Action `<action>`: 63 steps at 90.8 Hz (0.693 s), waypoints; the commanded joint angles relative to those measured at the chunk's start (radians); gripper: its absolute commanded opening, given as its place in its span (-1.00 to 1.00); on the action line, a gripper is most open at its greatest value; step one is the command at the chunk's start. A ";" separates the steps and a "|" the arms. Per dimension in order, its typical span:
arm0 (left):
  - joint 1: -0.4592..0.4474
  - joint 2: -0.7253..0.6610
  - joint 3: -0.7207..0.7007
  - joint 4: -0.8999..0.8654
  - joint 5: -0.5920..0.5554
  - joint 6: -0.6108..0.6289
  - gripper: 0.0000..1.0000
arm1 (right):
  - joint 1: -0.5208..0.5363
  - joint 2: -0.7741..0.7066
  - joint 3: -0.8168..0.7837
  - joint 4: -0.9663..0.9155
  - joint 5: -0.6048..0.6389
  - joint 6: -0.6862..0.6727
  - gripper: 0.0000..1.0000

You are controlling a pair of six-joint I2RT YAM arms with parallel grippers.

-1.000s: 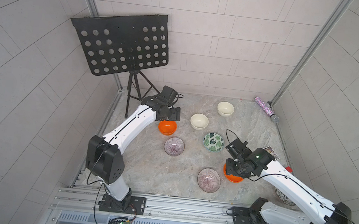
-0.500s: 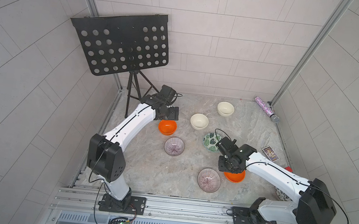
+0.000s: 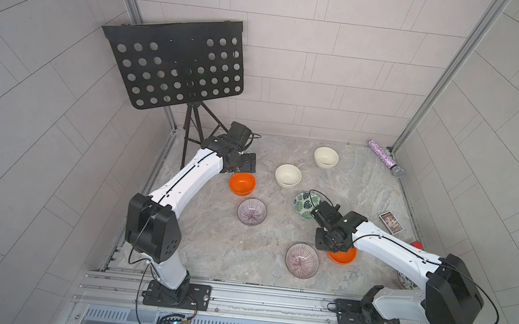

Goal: Stack the bowls
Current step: Pick up the bowl from the center of the board.

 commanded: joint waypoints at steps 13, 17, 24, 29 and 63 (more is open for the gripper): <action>0.010 0.008 0.010 -0.011 0.028 0.002 0.75 | 0.000 -0.005 -0.001 -0.017 0.060 -0.021 -1.00; 0.010 0.009 0.013 -0.011 0.032 0.000 0.75 | 0.000 -0.008 0.011 -0.028 0.068 -0.031 -1.00; 0.015 0.013 0.016 -0.010 0.051 -0.001 0.75 | 0.000 -0.008 0.053 -0.071 0.097 -0.069 -1.00; 0.018 0.018 0.021 -0.009 0.087 0.000 0.75 | 0.005 -0.008 0.106 -0.111 0.126 -0.105 -1.00; 0.080 0.101 0.141 -0.107 0.320 0.083 0.74 | 0.123 0.042 0.485 -0.029 0.098 -0.725 -1.00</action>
